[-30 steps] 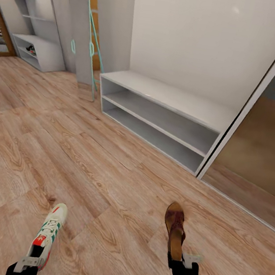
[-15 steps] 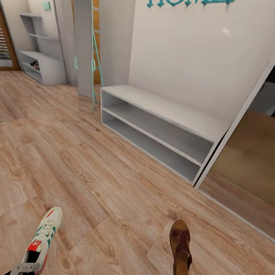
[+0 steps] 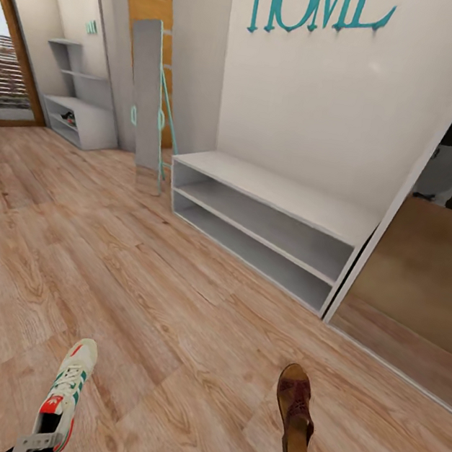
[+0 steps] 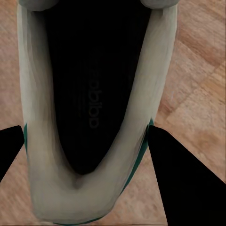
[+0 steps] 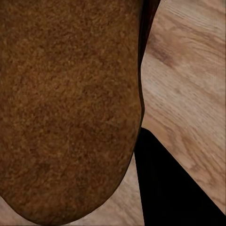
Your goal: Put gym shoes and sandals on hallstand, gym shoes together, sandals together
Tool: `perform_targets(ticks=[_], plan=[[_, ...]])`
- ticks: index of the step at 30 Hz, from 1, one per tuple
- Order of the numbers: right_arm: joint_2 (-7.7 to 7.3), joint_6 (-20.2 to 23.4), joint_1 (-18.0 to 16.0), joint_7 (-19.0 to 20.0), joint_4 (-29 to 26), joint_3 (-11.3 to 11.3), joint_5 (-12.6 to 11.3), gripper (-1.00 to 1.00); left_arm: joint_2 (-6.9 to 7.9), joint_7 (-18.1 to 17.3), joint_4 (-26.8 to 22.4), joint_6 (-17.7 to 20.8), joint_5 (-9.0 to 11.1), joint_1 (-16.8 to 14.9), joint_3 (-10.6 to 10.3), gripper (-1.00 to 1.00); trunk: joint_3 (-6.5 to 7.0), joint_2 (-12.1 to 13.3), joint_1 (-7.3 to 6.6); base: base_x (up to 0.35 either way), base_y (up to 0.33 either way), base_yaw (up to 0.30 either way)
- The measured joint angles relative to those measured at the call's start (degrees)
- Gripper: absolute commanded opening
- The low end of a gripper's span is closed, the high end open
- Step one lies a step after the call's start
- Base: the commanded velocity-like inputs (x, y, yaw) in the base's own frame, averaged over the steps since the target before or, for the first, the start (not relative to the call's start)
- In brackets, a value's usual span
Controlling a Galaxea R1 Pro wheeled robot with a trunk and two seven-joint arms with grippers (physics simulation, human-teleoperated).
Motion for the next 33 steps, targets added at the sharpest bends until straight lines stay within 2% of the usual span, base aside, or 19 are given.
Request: perform_targets(ticks=[10, 18, 26, 33], plan=[[0.28, 0.02, 0.0, 0.01, 0.04, 0.09, 0.04, -1.0, -0.05, 0.0, 0.04, -0.01, -0.02, 0.0, 0.32, -1.0, 1.8, 4.01, -2.2, 0.0, 0.0, 0.275], [1.66, -0.07, 0.0, -0.13, 0.13, 0.13, 0.19, -1.0, -0.12, 0.0, 0.04, -0.01, -0.06, 0.01, 0.31, -1.0, 3.23, 7.22, -3.95, 0.0, 0.0, 0.278], [1.85, -0.06, 0.0, -1.61, 0.15, 0.08, 0.18, -1.0, -0.13, -0.07, -0.02, -0.15, -0.02, 0.05, 0.31, -1.0, 4.67, 10.43, -5.71, 0.0, 0.0, 0.278], [1.85, -0.06, 0.01, -1.7, 0.16, 0.1, 0.18, -1.0, -0.2, -0.09, 0.03, -0.18, 0.03, 0.06, 0.23, -1.0, 4.67, 10.44, -5.72, 0.0, 0.0, 0.278]])
